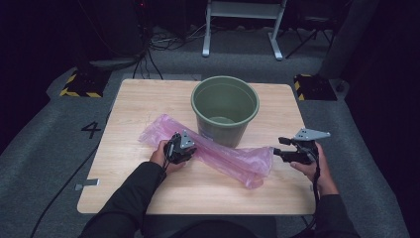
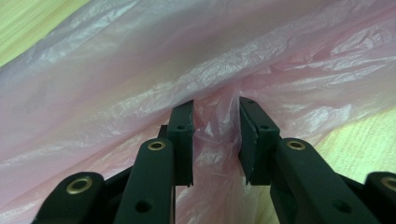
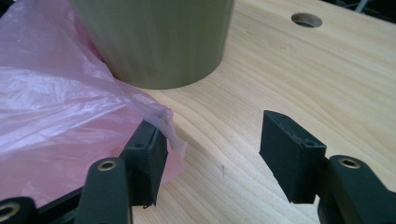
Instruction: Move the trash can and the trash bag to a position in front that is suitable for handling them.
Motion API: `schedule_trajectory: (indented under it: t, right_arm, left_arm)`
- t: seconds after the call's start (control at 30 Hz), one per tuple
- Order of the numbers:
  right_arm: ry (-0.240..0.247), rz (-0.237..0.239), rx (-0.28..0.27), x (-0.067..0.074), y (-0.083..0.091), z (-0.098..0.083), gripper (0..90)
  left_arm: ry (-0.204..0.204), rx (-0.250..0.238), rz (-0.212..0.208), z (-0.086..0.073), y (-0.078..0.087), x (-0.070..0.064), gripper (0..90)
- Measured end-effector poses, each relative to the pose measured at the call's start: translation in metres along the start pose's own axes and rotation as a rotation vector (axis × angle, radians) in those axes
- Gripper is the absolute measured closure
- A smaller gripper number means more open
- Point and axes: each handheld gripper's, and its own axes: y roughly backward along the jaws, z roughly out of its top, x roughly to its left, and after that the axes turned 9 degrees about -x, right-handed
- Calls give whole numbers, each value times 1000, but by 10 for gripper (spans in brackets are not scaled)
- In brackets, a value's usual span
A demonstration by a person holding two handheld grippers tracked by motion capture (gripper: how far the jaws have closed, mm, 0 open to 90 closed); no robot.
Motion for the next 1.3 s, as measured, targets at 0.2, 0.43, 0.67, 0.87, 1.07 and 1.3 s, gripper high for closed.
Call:
schedule_trajectory:
  t: [0.2,0.43,0.67,0.87,1.07,1.3]
  right_arm:
    - [3,6,21,-2,4,0,404]
    - [-20,15,-76,9,7,17,394]
    - [17,112,-85,42,-9,34,384]
    - [64,229,27,67,-38,21,367]
    - [117,249,137,89,-68,2,385]
    - [154,258,193,103,-85,-13,398]
  left_arm:
    - [12,1,16,-2,1,5,692]
    - [15,-5,21,-3,1,5,682]
    - [24,-5,20,-3,1,5,680]
    - [41,-7,39,-4,2,6,619]
    - [154,-55,21,-8,16,16,326]
    - [303,-116,-32,-17,58,25,189]
